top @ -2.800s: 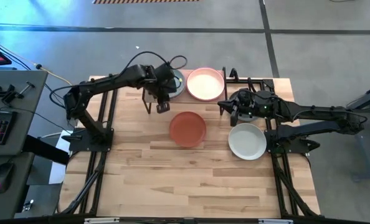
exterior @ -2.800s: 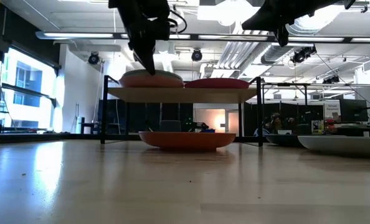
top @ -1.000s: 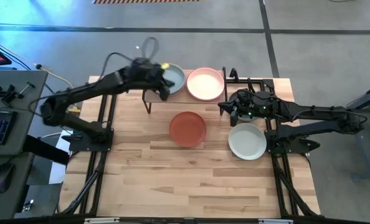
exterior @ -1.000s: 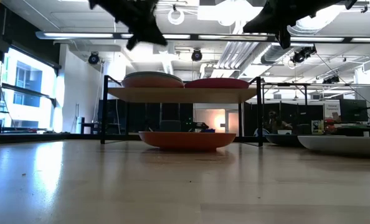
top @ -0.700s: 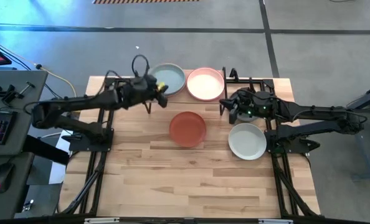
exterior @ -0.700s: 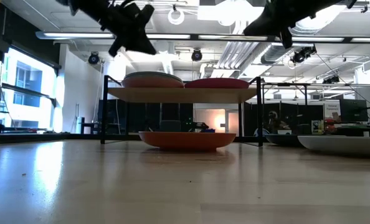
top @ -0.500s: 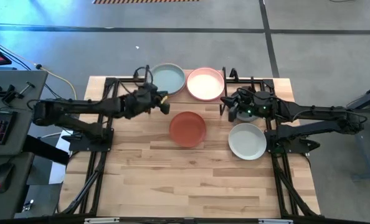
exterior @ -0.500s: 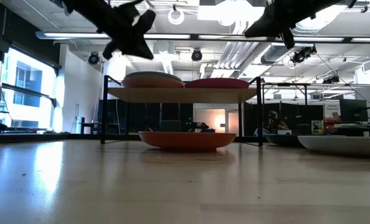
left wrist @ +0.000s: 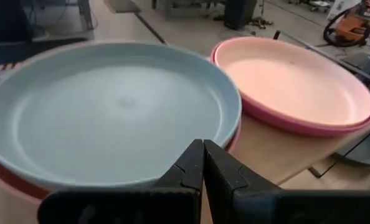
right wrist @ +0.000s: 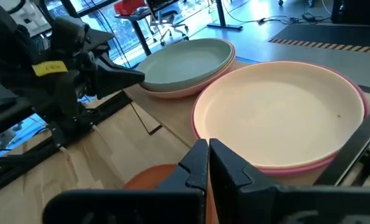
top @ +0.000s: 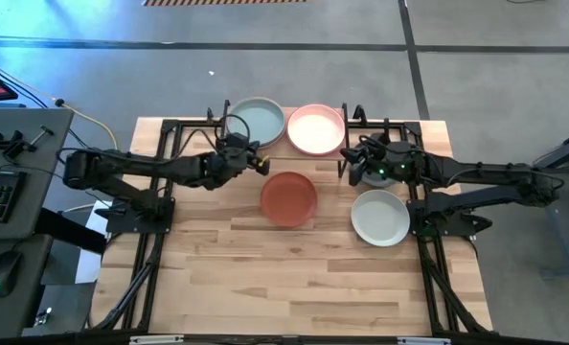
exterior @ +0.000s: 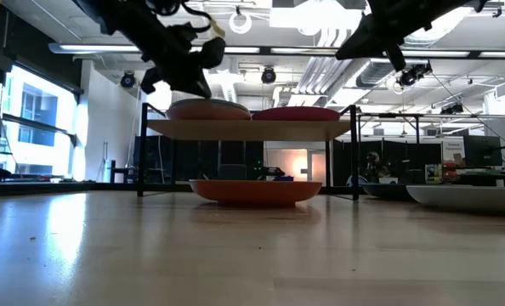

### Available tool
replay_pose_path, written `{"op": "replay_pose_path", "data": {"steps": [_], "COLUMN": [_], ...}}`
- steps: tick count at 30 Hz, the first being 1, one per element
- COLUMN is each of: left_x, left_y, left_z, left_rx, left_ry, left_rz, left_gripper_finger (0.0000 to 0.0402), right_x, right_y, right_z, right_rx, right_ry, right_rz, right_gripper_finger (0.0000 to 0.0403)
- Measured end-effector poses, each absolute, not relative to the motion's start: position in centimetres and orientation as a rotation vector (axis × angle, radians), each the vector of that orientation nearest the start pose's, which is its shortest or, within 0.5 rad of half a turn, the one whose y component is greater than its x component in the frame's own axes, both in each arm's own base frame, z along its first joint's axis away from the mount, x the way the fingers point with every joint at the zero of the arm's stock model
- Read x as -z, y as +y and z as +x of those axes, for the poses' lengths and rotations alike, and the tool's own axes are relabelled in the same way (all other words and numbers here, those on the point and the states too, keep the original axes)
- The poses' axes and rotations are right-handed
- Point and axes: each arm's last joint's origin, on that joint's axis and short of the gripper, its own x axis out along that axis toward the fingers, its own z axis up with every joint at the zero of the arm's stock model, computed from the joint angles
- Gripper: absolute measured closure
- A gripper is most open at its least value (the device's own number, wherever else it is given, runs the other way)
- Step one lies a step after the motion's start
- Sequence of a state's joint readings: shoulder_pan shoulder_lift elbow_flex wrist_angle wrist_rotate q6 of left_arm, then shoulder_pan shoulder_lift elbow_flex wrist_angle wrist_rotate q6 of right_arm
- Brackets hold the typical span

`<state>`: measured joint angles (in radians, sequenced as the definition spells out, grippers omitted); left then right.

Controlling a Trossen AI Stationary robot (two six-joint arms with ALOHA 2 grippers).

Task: Place and stack plates onto a shelf
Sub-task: Stack the light blue plate on top of the light brown plate, then stack the white plate on top of the light blue plate

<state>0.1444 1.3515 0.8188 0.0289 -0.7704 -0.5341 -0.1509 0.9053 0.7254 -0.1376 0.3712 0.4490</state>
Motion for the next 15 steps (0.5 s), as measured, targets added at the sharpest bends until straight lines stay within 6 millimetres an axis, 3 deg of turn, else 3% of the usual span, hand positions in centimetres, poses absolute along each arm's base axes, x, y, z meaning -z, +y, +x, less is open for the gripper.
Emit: {"op": "replay_pose_path", "data": {"steps": [9,15], "left_x": [-23.5,-25.8], "left_y": [5.9,5.7], "left_z": [28.6,27.3], "left_rx": [-0.989,-0.966], "left_ry": [0.236,0.179], "left_rz": [-0.359,-0.339], "left_gripper_finger": [0.0401,0.0401], "right_x": [-28.4,-28.6], "right_y": [-4.2,-4.2], "right_z": [20.8,21.3], "right_rx": [0.597,0.549], "right_ry": [0.255,0.229], "right_rz": [0.436,0.426], "right_gripper_finger": [0.0402,0.0402]}}
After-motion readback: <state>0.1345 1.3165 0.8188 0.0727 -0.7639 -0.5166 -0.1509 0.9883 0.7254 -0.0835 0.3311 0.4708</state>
